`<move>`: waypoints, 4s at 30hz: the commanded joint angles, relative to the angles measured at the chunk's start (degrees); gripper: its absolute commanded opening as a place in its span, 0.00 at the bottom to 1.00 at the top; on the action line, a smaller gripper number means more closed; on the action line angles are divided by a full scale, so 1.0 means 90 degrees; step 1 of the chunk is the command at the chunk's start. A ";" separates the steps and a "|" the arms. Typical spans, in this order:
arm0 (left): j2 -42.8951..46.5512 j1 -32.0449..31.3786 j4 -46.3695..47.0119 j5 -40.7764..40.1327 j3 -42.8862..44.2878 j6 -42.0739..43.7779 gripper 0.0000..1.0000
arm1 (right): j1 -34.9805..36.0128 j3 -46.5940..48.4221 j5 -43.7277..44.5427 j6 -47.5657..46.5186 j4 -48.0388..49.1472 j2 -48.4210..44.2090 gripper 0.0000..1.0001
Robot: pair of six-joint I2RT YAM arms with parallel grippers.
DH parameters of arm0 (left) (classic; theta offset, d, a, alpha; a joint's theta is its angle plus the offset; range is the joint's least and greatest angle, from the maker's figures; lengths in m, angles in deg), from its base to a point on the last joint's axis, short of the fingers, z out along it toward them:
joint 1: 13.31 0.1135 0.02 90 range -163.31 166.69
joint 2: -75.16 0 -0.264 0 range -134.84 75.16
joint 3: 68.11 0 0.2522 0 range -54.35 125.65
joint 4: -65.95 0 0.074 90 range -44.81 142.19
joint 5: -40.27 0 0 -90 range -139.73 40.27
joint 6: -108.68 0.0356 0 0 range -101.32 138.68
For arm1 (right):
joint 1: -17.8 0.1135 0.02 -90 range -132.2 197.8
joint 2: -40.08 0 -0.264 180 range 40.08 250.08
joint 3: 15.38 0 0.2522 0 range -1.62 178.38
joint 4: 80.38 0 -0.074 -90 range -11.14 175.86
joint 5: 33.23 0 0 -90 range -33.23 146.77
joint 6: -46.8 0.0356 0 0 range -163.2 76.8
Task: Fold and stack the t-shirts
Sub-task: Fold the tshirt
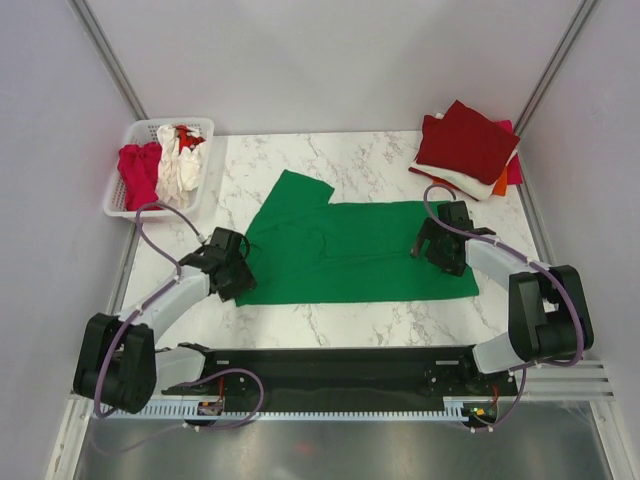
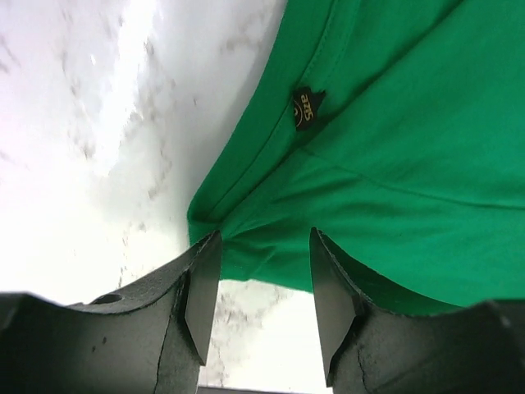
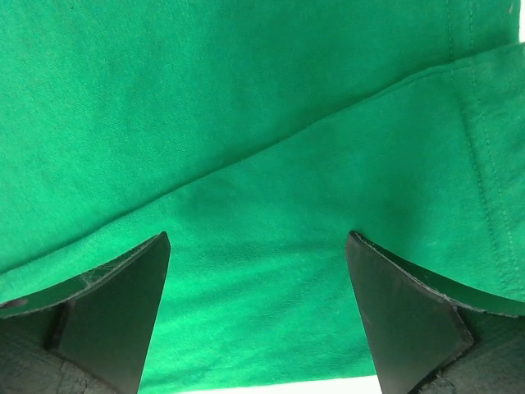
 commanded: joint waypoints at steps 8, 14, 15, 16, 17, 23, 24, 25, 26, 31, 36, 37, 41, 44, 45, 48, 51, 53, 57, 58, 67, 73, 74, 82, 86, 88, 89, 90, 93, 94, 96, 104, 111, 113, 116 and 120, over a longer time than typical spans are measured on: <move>0.0751 -0.0311 -0.1035 0.0100 0.1463 0.0067 0.55 | 0.0076 0.0404 -0.0838 -0.0427 -0.1092 -0.0714 0.98; -0.0468 -0.0311 -0.0258 -0.0322 0.3348 0.0827 0.61 | 0.0487 0.1157 -0.0675 -0.0808 -0.1190 -0.1408 0.98; -0.0886 -0.0311 -0.0002 -0.0263 0.3543 0.0993 0.63 | 0.0497 0.1177 -0.0646 -0.0838 -0.1219 -0.1438 0.98; -0.1209 -0.0291 0.0261 -0.0146 0.3961 0.1372 0.64 | 0.0497 0.1187 -0.0645 -0.0896 -0.1287 -0.1428 0.98; -0.1512 -0.0282 0.0448 0.0010 0.4226 0.1579 0.64 | 0.0497 0.1206 -0.0665 -0.0955 -0.1336 -0.1409 0.98; -0.4559 0.0489 0.0772 0.1908 0.6853 0.1963 0.63 | 0.0487 0.0943 -0.0966 -0.0985 -0.1513 -0.1779 0.98; -0.4881 0.0587 0.0791 0.2128 0.7155 0.1904 0.63 | 0.0497 0.0759 -0.1084 -0.0936 -0.1474 -0.2012 0.98; -0.5494 0.0723 0.0782 0.2314 0.7787 0.1942 0.64 | 0.0507 0.0660 -0.1298 -0.0907 -0.1396 -0.2130 0.98; -0.5751 0.0792 0.0772 0.2703 0.8064 0.1971 0.65 | 0.0516 0.0582 -0.1358 -0.0858 -0.1395 -0.2228 0.98; -0.7012 0.1212 0.0743 0.3857 0.9334 0.1913 0.72 | 0.0536 0.0298 -0.1417 -0.0955 -0.1444 -0.2766 0.98; -0.7705 0.1222 0.0694 0.4220 0.9609 0.1943 0.73 | 0.0536 0.0249 -0.1417 -0.0994 -0.1464 -0.2757 0.98; -0.7775 0.1222 0.0694 0.4249 0.9600 0.1923 0.72 | 0.0536 0.0249 -0.1417 -0.0994 -0.1464 -0.2718 0.98; -0.8077 0.1203 0.0674 0.4454 0.9619 0.1835 0.72 | 0.0526 0.0132 -0.1437 -0.1062 -0.1454 -0.2600 0.98; -0.8205 0.1115 0.0616 0.4513 0.9658 0.1796 0.71 | 0.0526 0.0093 -0.1465 -0.1072 -0.1454 -0.2590 0.98; -0.8234 0.1096 0.0558 0.4523 0.9707 0.1786 0.71 | 0.0526 0.0103 -0.1466 -0.1063 -0.1454 -0.2590 0.98; -0.8293 0.1027 0.0440 0.4552 0.9795 0.1835 0.69 | 0.0536 0.0181 -0.1388 -0.1072 -0.1454 -0.2522 0.98; -0.8390 0.0959 0.0313 0.4660 0.9912 0.1854 0.63 | 0.0526 0.0229 -0.1329 -0.1092 -0.1415 -0.2405 0.98; -0.8458 0.0910 0.0225 0.4572 1.0039 0.1874 0.52 | 0.0526 0.0259 -0.1281 -0.1082 -0.1376 -0.2298 0.98; -0.8488 0.0861 0.0137 0.4504 1.0244 0.1845 0.18 | 0.0536 0.0366 -0.1202 -0.0995 -0.1220 -0.2132 0.98; -0.8469 0.0851 0.0128 0.4484 1.0244 0.1845 0.12 | 0.0526 0.0424 -0.1173 -0.0965 -0.1094 -0.2083 0.98; -0.7298 0.0822 -0.0195 0.3713 0.9503 0.1483 0.02 | -0.0869 0.2327 -0.0694 -0.0272 -0.0293 -0.0124 0.98; -0.6282 0.0559 -0.0195 0.3488 0.8401 0.1571 0.02 | -0.1534 0.3325 0.0115 -0.0388 -0.0165 0.1439 0.90; -0.6213 0.0491 -0.0195 0.3468 0.8341 0.1610 0.02 | -0.1612 0.3364 0.0271 -0.0418 -0.0078 0.1607 0.85; -0.5920 0.0285 -0.0195 0.3507 0.8038 0.1795 0.02 | -0.1778 0.4077 0.0526 -0.0399 0.0040 0.3033 0.72; -0.5842 0.0256 -0.0195 0.3449 0.7920 0.1835 0.02 | -0.1778 0.4262 0.0731 -0.0437 0.0118 0.3278 0.72; -0.5822 0.0246 -0.0205 0.3468 0.7910 0.1845 0.02 | -0.1778 0.4389 0.0761 -0.0457 0.0118 0.3434 0.72; -0.5812 0.0246 -0.0205 0.3468 0.7901 0.1854 0.02 | -0.1778 0.4409 0.0771 -0.0467 0.0118 0.3483 0.71; -0.5822 0.0246 -0.0205 0.3459 0.7901 0.1854 0.02 | -0.1778 0.4429 0.0771 -0.0477 0.0118 0.3561 0.70; -0.5803 0.0255 -0.0205 0.3429 0.7920 0.1884 0.02 | -0.1778 0.4390 0.0615 -0.0457 0.0177 0.3669 0.67; -0.5803 0.0256 -0.0205 0.3419 0.7930 0.1893 0.02 | -0.1778 0.4370 0.0576 -0.0447 0.0196 0.3689 0.65; -0.5812 0.0256 -0.0205 0.3400 0.7930 0.1903 0.02 | -0.1778 0.4283 0.0488 -0.0447 0.0255 0.3699 0.59; -0.5890 0.0256 -0.0224 0.3370 0.7930 0.1903 0.02 | -0.1778 0.4029 0.0419 -0.0437 0.0440 0.3660 0.33; -0.5832 0.0246 -0.0234 0.3361 0.7979 0.1991 0.02 | -0.1778 0.4058 0.0410 -0.0496 0.0411 0.3621 0.00; -0.5774 0.0256 -0.0312 0.3303 0.7989 0.2088 0.02 | -0.1778 0.4087 0.0380 -0.0506 0.0382 0.3504 0.00; -0.5647 0.0256 -0.0487 0.3050 0.7998 0.2381 0.02 | -0.1778 0.4301 0.0390 -0.0564 0.0149 0.3299 0.00; -0.5364 0.0256 -0.0829 0.2853 0.8125 0.2684 0.02 | -0.1778 0.4390 0.0312 -0.0584 -0.0018 0.2870 0.00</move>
